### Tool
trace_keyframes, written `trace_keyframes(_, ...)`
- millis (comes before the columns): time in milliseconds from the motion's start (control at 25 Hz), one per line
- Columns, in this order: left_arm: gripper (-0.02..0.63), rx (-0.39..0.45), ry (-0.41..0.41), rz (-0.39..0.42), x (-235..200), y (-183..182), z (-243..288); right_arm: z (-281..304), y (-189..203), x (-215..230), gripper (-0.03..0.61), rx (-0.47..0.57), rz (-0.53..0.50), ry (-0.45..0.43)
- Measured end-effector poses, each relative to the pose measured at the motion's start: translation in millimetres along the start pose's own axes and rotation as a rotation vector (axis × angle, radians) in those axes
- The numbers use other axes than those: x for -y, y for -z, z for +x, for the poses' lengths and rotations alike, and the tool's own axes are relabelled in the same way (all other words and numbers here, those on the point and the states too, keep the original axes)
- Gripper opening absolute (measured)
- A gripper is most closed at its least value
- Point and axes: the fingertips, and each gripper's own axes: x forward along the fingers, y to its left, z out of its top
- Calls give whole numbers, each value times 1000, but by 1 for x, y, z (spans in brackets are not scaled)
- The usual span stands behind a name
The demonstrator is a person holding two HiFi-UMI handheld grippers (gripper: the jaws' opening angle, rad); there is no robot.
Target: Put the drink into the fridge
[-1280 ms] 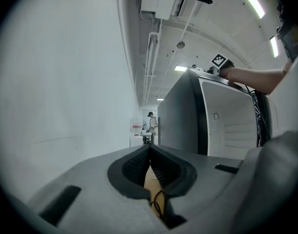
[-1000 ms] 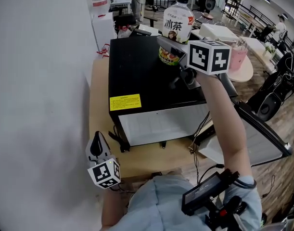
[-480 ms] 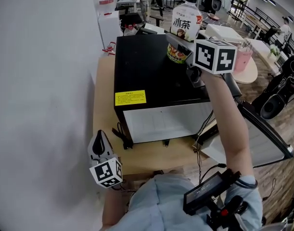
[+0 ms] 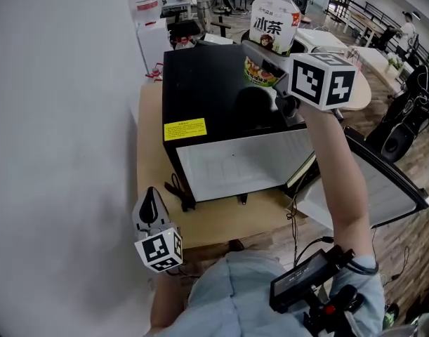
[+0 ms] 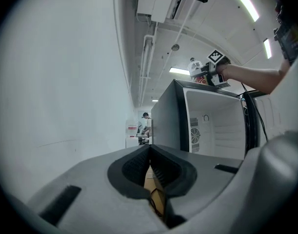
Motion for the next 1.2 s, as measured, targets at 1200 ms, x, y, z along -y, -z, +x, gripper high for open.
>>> trace_keyframes(1200, 9, 22, 291, 66, 83, 7, -52, -179, 70, -87, 396, -1, 35, 19)
